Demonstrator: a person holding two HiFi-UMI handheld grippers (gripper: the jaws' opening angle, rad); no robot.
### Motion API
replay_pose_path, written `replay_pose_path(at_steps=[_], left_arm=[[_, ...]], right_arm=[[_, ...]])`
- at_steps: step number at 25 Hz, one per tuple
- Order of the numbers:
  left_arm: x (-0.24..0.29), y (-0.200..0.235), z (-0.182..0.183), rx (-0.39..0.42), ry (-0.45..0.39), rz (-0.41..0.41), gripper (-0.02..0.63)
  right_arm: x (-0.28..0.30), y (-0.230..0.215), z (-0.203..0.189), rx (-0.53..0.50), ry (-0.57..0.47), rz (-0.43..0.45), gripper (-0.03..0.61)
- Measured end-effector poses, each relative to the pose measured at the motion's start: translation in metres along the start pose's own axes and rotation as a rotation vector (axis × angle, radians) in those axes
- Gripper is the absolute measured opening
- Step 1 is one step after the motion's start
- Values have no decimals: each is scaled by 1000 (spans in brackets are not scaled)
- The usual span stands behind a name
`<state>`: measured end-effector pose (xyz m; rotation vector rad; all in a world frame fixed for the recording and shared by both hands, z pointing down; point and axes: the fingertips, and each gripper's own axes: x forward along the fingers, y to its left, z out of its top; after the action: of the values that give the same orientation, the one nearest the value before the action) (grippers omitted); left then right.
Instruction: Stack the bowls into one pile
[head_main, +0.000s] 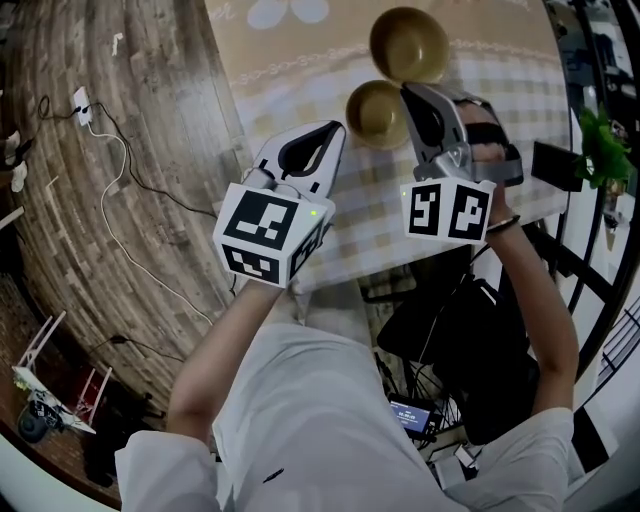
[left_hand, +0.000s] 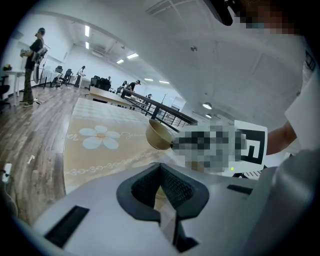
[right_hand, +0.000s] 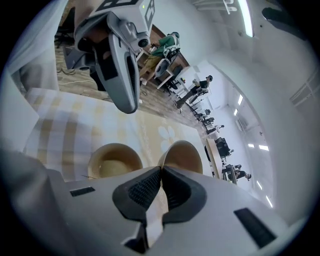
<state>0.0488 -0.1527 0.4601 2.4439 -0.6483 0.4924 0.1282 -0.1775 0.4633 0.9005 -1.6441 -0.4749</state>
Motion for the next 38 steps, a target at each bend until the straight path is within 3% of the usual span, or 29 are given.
replay_pose_path(at_steps=[9, 20, 32, 38], left_arm=[[-8, -14, -14, -1, 5, -2, 17], [-16, -26, -29, -16, 21, 1, 17], [-23, -30, -31, -17, 37, -22, 17], [-32, -36, -21, -14, 52, -72, 17]], right_arm=[[-28, 48, 6, -24, -13, 77, 41], [-31, 106, 4, 28, 15, 231, 43], [-36, 107, 15, 166, 35, 238, 44], [-50, 97, 26, 235, 72, 228, 44]])
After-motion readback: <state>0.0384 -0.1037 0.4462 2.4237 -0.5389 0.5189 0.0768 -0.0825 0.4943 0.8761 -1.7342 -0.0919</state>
